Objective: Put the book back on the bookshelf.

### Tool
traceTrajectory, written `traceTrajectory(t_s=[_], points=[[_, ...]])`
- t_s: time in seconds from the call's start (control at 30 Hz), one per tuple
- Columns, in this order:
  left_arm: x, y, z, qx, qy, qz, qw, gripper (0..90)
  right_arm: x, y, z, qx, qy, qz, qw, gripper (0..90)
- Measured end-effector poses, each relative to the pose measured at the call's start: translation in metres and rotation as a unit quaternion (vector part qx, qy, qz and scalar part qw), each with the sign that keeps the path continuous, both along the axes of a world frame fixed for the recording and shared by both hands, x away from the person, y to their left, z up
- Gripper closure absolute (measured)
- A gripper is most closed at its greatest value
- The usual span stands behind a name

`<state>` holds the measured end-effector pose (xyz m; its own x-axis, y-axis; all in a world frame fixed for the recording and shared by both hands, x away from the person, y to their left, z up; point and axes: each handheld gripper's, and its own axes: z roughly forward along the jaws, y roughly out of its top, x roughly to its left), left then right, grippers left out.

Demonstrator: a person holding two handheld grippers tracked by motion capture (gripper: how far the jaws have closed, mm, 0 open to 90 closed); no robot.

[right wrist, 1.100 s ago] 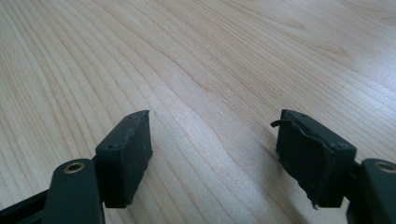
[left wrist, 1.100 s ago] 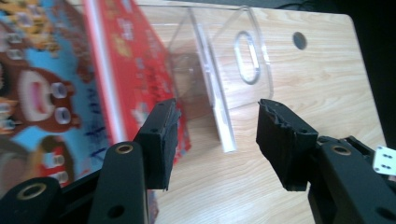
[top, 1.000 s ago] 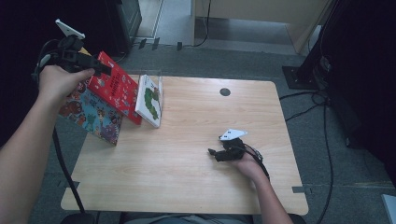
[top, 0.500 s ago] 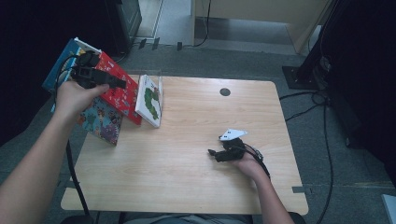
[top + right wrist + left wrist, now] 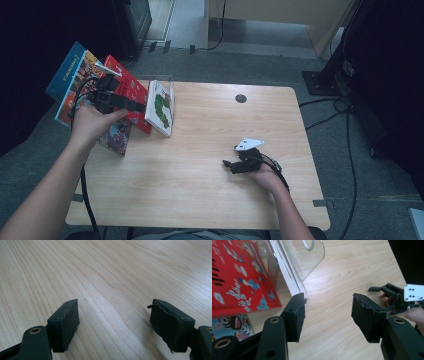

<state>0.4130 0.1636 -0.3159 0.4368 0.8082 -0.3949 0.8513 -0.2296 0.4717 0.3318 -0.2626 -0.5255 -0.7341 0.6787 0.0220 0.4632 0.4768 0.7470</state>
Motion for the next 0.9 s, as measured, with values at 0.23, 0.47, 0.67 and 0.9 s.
traceTrajectory(t_s=[0.23,0.47,0.67,0.9], points=[[-0.010,-0.009,-0.023,-0.005,0.008,-0.016,0.9998,44.4,0.000,0.000,0.000,-0.001,0.000,0.003,1.0000,21.2],[-0.017,-0.020,-0.048,0.000,0.013,-0.028,0.9995,43.9,0.001,0.001,0.000,-0.002,0.001,0.002,1.0000,20.4],[-0.025,-0.031,-0.067,-0.004,0.016,-0.043,0.9989,43.8,0.001,0.001,0.000,-0.002,0.002,0.002,1.0000,20.4],[-0.030,-0.041,-0.089,-0.003,0.021,-0.051,0.9985,43.6,0.001,0.001,0.000,-0.002,0.001,0.002,1.0000,20.4]])
